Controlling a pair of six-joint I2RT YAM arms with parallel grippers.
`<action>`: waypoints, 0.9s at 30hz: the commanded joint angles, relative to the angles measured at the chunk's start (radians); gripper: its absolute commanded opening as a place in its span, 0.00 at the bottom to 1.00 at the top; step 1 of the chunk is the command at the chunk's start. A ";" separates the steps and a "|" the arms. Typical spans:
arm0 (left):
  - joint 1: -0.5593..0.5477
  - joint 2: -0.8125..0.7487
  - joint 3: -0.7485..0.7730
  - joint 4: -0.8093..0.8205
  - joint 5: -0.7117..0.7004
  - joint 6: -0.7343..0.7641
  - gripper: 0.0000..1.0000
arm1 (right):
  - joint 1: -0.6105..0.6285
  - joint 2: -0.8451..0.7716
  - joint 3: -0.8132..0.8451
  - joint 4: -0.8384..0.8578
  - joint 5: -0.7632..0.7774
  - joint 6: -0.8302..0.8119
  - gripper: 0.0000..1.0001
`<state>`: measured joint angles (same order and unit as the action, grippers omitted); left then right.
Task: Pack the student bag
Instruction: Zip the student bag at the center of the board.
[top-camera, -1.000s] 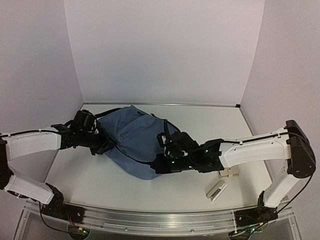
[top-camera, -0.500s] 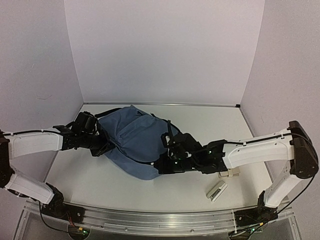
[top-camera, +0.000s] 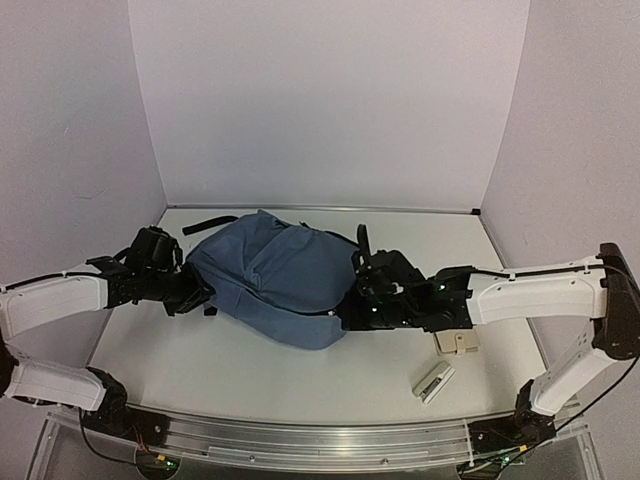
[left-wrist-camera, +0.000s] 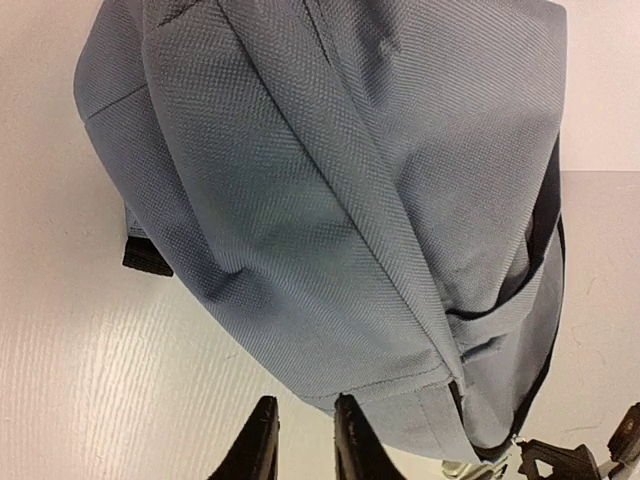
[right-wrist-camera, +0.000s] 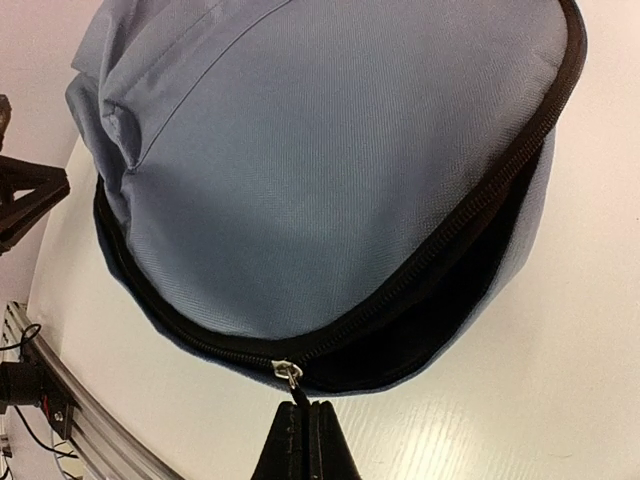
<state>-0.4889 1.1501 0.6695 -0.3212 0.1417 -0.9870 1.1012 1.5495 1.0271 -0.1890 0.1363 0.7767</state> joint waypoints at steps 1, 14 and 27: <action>-0.009 -0.017 0.072 -0.022 0.072 0.034 0.41 | -0.004 -0.021 0.015 0.005 -0.025 -0.046 0.00; -0.078 0.113 0.135 0.062 0.098 -0.023 0.78 | 0.013 0.028 0.011 0.090 -0.098 -0.037 0.00; -0.080 0.250 0.225 -0.014 0.022 0.005 0.71 | 0.026 0.025 -0.009 0.109 -0.099 -0.035 0.00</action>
<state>-0.5648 1.3704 0.8207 -0.3032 0.2148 -0.9971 1.1150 1.5730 1.0265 -0.1201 0.0467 0.7486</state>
